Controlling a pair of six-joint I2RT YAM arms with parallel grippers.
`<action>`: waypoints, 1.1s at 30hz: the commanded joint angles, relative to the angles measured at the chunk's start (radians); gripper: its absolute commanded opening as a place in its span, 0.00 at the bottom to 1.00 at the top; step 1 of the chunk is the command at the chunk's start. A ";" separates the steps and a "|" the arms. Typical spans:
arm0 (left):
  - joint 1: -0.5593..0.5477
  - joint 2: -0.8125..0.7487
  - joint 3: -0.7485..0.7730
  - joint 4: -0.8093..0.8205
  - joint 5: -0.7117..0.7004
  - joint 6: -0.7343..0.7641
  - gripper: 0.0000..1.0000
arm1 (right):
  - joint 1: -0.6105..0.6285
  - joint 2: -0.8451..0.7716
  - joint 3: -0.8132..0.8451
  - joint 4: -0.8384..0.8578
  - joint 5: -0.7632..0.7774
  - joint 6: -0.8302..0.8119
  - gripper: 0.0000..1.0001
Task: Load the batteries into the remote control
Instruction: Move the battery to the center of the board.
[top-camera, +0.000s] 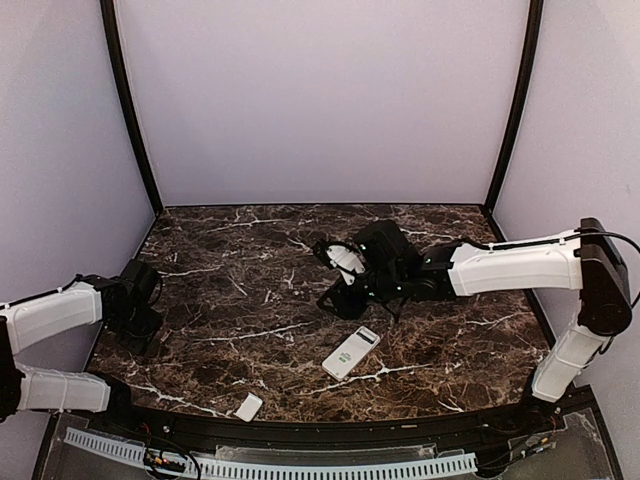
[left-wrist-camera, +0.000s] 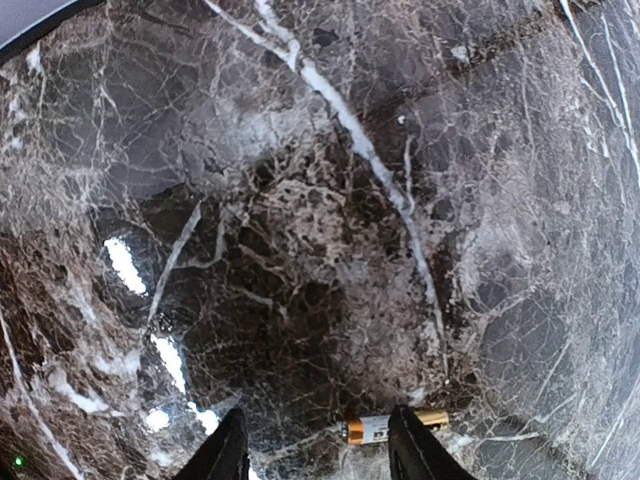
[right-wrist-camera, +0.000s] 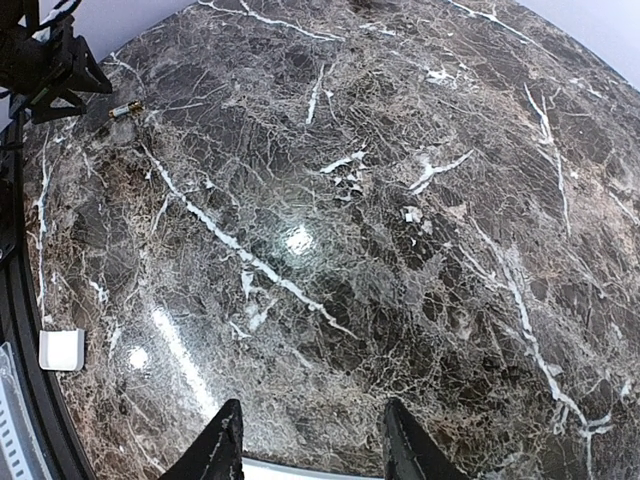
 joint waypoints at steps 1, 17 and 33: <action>-0.004 0.050 -0.036 0.059 -0.011 -0.081 0.45 | -0.004 -0.017 -0.007 -0.010 -0.010 0.016 0.44; -0.094 0.144 -0.024 0.103 0.104 -0.063 0.25 | -0.004 -0.008 0.007 -0.027 0.007 0.001 0.44; -0.329 0.297 0.094 0.157 0.084 0.028 0.26 | -0.004 -0.008 0.023 -0.063 0.036 -0.021 0.44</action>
